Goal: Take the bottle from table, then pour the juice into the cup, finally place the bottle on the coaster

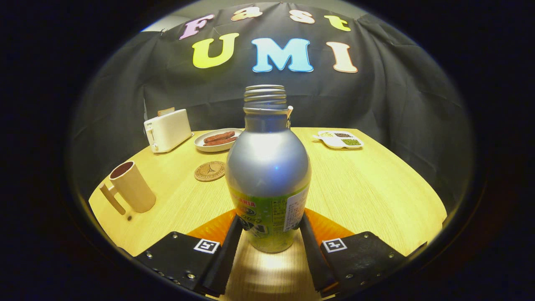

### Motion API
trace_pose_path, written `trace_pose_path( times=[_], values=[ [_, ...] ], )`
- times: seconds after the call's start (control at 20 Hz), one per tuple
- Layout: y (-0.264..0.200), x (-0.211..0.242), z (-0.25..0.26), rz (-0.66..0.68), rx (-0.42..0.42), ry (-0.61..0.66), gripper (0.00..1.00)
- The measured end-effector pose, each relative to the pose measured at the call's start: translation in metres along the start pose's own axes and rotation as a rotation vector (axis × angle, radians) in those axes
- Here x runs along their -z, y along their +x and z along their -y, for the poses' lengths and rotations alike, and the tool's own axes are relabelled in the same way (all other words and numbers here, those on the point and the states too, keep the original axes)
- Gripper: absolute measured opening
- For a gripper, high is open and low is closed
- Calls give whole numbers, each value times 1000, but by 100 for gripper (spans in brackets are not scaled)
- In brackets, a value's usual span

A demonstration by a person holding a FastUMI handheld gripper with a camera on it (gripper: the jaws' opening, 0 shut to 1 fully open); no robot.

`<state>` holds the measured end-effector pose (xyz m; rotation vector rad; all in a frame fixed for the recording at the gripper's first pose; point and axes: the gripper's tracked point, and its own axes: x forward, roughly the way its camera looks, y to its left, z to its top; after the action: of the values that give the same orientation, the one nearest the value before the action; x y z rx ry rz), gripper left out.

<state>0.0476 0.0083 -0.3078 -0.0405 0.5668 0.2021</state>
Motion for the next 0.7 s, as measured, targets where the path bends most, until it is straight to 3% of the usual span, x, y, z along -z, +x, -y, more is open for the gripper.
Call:
trace_pose_path(
  times=[0.7],
  values=[
    [-4,-53,-28,26,15,-258,75]
  ],
)
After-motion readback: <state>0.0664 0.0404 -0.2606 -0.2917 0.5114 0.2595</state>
